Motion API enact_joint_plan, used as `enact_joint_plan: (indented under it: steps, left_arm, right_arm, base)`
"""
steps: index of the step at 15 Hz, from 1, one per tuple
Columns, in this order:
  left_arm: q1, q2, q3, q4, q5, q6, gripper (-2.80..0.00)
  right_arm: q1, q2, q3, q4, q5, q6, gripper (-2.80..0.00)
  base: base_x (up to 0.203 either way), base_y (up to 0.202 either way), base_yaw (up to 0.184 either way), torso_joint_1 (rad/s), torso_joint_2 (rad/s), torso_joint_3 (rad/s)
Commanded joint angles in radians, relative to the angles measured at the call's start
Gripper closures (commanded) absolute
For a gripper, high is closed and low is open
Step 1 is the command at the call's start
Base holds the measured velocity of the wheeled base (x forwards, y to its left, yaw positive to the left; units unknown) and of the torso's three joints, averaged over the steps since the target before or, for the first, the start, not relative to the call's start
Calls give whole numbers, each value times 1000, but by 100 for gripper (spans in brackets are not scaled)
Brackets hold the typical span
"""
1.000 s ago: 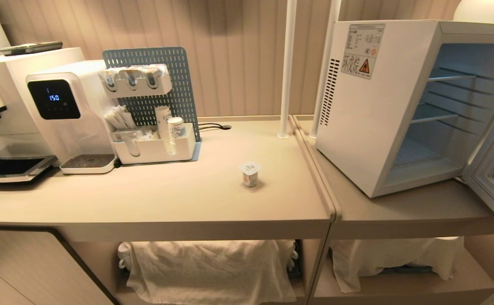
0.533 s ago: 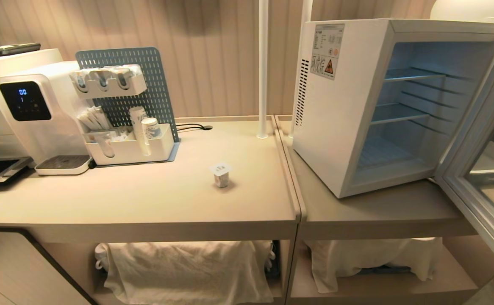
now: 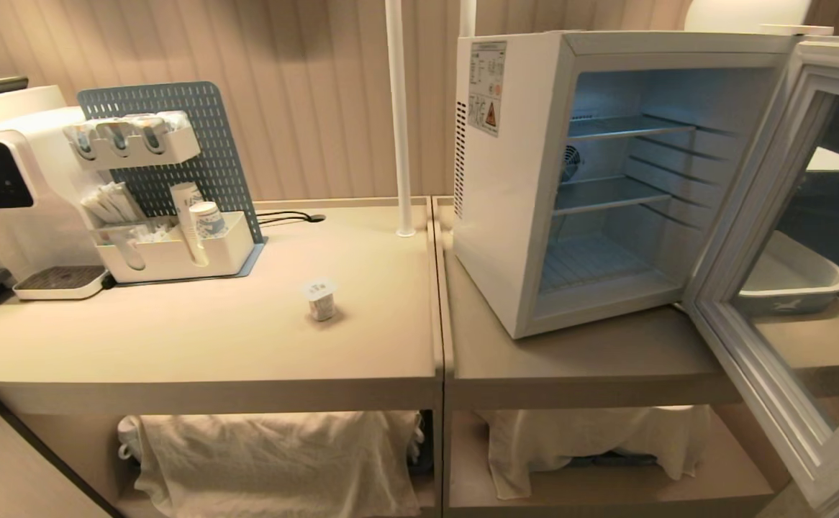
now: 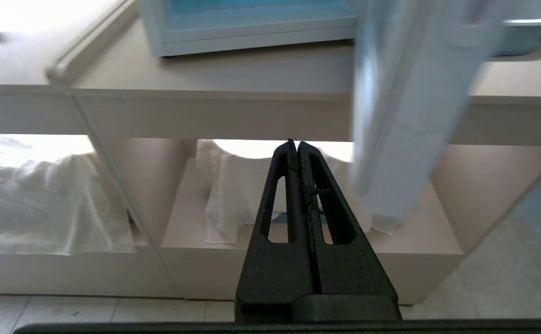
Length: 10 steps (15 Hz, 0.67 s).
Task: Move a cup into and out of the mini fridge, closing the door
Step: Close the freezer door
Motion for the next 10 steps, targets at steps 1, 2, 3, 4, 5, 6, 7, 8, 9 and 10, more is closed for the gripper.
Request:
enact_joint_plan:
  steps: [1, 2, 3, 4, 5, 6, 7, 8, 9, 10]
  left_arm:
    - [-1, 0, 0, 0, 0, -1, 0]
    - [0, 0, 0, 0, 0, -2, 0]
    - [0, 0, 0, 0, 0, -3, 0]
    - [-2, 0, 0, 0, 0, -3, 0]
    - [0, 0, 0, -1, 0, -3, 0]
    - [-1, 0, 0, -1, 0, -3, 0]
    - [0, 0, 0, -1, 0, -3, 0]
    - [0, 0, 0, -1, 0, -3, 0]
    - [-2, 0, 0, -1, 0, -4, 0]
    - [0, 0, 0, -1, 0, -6, 0]
  right_arm:
    - [0, 2, 0, 0, 1, 0, 0]
    - [0, 1, 0, 0, 1, -1, 0]
    - [0, 2, 0, 0, 1, -2, 0]
    - [0, 2, 0, 0, 1, 0, 0]
    - [0, 1, 0, 0, 1, 0, 0]
    - [0, 1, 0, 0, 1, 0, 0]
    - [0, 2, 0, 0, 1, 0, 0]
    - [0, 1, 0, 0, 1, 0, 0]
    - [0, 2, 0, 0, 1, 0, 0]
    - [0, 2, 0, 0, 1, 0, 0]
  base:
    - [0, -198, -3, -2, 3, 12]
    - [0, -195, 0, -1, -1, 5]
    - [0, -200, 1, 2, 11, 2]
    - [0, -196, -1, 2, -2, 2]
    - [0, -193, -1, 2, -2, 1]
    - [0, -194, 0, 3, 6, 5]
    - [0, -197, -2, 5, -2, 0]
    - [0, -195, 0, 3, -2, -2]
    - [0, -195, 0, 2, -6, 6]
    - [0, -197, 0, 4, 7, 0]
